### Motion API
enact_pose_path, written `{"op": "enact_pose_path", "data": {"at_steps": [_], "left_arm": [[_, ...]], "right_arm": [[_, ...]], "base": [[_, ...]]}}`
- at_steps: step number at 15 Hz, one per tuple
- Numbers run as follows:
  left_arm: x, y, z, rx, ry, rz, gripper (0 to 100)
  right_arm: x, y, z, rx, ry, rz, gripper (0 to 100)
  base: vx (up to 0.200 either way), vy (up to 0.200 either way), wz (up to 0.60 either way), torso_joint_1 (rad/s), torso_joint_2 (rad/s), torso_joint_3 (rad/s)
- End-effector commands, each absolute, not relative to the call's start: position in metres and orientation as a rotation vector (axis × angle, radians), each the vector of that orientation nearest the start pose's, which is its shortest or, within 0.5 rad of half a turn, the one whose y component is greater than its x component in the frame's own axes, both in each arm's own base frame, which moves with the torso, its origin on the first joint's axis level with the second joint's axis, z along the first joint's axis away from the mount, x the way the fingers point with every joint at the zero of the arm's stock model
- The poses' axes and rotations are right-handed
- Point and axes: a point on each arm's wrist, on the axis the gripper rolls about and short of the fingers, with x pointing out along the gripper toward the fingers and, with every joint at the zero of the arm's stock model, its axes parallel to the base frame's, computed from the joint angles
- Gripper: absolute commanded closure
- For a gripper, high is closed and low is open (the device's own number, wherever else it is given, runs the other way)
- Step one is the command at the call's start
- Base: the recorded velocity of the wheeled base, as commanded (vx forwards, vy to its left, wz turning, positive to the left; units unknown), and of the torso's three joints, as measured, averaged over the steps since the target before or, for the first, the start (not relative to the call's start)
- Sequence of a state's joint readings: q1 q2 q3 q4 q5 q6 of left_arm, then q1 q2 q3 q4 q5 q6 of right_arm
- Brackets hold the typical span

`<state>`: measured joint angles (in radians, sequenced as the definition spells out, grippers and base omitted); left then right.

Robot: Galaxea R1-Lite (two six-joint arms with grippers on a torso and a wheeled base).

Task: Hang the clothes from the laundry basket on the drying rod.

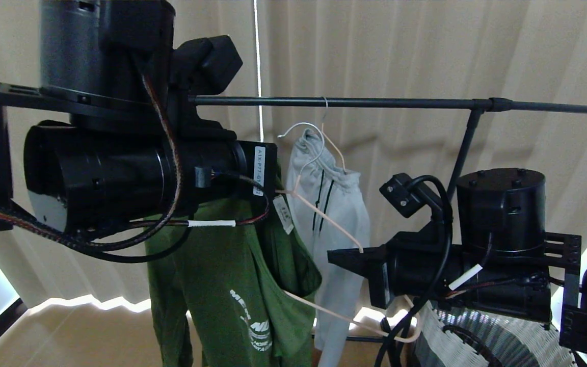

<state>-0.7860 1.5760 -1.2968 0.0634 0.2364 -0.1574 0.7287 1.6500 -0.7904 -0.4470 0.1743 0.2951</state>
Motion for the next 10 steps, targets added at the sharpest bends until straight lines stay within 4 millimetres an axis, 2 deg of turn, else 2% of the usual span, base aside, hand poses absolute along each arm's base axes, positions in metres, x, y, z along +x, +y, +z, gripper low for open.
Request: {"op": "enact_pose_path", "data": {"at_steps": [1,8,9,10], "left_arm": [[0.201,-0.194,0.289,0.035,0.343,-0.528,100],[0.193,-0.191,0.293,0.027,0.342,-0.599,100],[0.193,-0.19,0.292,0.028,0.344,-0.599,0],[0.192,-0.19,0.293,0.025,0.342,-0.599,0]], "right_arm": [[0.216,0.193,0.181,0.152,0.506,0.813,100],[0.221,0.192,0.189,0.132,0.463,0.812,100],[0.221,0.191,0.191,0.136,0.456,0.812,100],[0.22,0.191,0.193,0.139,0.451,0.813,100]], "base": [[0.0,0.0,0.0,0.0,0.0,0.0],[0.0,0.0,0.0,0.0,0.0,0.0],[0.0,0.0,0.0,0.0,0.0,0.0],[0.0,0.0,0.0,0.0,0.0,0.0]]}}
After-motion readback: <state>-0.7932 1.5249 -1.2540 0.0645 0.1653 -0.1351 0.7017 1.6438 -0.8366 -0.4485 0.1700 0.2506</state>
